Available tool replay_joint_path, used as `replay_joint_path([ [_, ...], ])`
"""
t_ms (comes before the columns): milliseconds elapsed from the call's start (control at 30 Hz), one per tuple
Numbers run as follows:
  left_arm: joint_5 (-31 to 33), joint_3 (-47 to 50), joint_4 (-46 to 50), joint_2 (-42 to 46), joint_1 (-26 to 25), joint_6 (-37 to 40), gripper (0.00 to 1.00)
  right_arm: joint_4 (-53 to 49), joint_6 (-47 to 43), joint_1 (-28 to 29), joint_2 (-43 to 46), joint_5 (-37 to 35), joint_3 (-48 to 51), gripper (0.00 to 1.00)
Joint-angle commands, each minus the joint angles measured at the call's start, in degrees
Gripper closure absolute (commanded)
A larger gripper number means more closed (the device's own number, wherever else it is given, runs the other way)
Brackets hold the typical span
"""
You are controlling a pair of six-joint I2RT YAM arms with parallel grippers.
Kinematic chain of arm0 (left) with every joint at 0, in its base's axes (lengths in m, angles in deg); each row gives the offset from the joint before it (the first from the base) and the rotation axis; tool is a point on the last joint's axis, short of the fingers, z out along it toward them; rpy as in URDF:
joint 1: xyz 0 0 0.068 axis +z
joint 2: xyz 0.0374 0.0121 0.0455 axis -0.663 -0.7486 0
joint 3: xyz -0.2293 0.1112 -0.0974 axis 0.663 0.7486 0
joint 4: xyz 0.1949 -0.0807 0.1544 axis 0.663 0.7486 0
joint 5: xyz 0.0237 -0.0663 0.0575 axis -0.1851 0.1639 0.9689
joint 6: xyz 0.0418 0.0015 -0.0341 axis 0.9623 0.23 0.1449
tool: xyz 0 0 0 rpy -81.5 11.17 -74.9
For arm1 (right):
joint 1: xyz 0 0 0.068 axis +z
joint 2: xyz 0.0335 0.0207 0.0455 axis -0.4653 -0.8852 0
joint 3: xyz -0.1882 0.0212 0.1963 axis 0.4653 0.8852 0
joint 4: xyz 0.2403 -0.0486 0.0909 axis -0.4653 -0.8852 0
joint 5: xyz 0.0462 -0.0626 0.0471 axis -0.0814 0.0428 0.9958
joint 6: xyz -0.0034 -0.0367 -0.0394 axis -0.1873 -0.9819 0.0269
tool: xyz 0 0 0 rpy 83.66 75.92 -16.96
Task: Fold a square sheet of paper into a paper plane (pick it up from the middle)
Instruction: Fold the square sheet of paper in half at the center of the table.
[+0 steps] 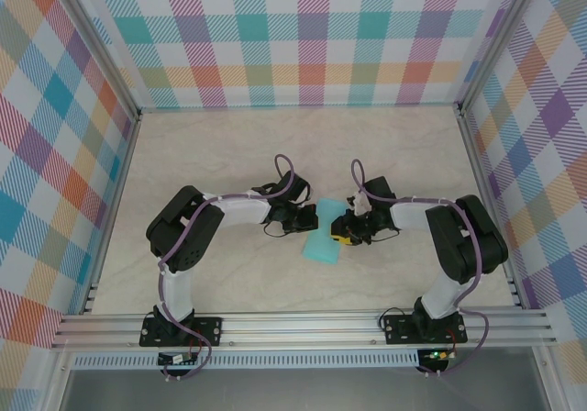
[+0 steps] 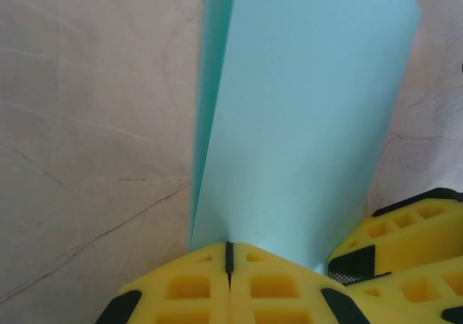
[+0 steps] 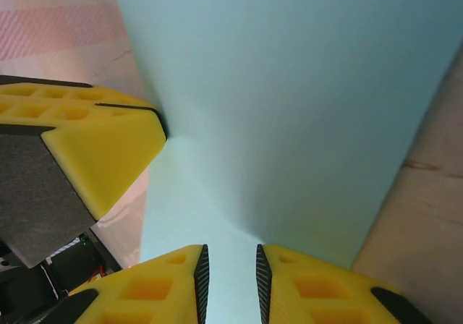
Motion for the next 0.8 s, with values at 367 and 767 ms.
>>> replay_joint_path([
  [367, 4.82, 2.72, 6.82, -4.05, -0.86, 0.31, 1.0, -1.56, 2.28, 4.93, 6.78, -3.91, 2.7, 0.71],
  [767, 4.78, 3.71, 6.29, -3.06, -0.95, -0.25, 1.0, 1.39, 3.95, 6.99, 6.64, -8.29, 9.6, 0.73],
])
